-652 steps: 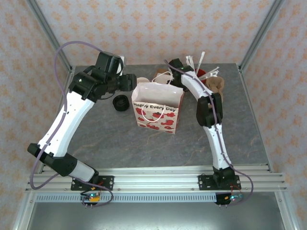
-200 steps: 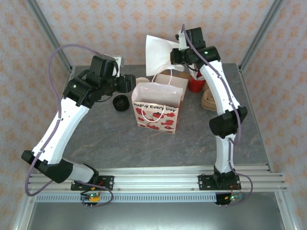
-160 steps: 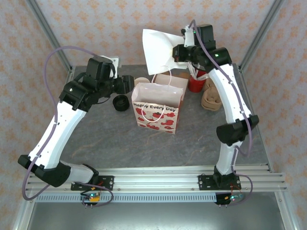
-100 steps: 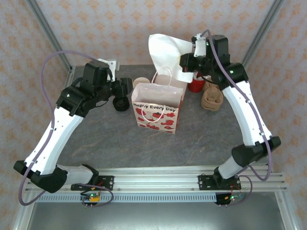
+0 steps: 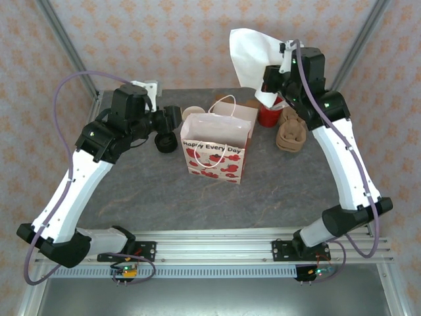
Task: Pack the takeout coffee
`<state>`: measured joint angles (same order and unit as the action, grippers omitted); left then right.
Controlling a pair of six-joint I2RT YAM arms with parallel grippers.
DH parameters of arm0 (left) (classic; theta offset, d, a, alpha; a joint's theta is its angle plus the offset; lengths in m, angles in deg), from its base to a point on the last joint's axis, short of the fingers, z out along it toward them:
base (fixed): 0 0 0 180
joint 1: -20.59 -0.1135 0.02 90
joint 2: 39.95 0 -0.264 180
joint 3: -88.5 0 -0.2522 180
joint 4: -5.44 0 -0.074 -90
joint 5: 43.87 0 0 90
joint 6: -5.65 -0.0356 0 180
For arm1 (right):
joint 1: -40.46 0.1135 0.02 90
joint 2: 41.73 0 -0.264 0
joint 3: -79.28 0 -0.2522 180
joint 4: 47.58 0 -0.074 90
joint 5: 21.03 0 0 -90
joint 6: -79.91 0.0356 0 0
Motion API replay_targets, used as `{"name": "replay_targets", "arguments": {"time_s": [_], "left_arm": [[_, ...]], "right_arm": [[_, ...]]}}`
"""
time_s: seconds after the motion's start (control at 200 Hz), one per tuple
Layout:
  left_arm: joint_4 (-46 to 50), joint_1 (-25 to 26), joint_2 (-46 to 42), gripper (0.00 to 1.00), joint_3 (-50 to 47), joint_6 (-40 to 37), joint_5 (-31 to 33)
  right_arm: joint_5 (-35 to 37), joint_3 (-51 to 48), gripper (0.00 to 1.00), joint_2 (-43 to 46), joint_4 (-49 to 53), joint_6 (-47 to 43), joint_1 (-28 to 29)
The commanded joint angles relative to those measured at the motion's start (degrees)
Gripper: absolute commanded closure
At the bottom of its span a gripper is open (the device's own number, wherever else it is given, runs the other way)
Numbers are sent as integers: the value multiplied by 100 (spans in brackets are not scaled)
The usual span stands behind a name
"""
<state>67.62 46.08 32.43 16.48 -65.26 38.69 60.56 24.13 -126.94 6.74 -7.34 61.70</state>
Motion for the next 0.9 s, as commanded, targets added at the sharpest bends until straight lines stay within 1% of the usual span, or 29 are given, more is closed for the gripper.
{"name": "replay_targets", "arguments": {"time_s": [0.0,0.195,0.255,0.315,0.465,0.576,0.771,0.896], "left_arm": [[-166,-1,-93,37,-103,42,57],[-236,-1,-90,37,-249,42,146],[-246,-1,-92,37,-285,36,172],[-244,-3,-115,37,-336,42,236],[-272,-1,-272,37,-521,68,454],[-266,-1,-415,37,-613,51,598],[-255,-4,-501,35,-683,-8,734],[-259,-9,-486,35,-704,-22,753]], "right_arm": [[-608,-258,100,526,-313,-21,13],[-1334,-1175,100,1246,-817,187,59],[-1619,-1410,100,1338,-981,299,122],[-1781,-1605,100,1323,-1180,342,310],[-1627,-1685,100,944,-1229,187,892],[-1587,-1835,100,704,-1304,93,1137],[-1372,-2224,100,456,-1401,-300,1199],[-1396,-2359,100,290,-1488,-615,1200]]}}
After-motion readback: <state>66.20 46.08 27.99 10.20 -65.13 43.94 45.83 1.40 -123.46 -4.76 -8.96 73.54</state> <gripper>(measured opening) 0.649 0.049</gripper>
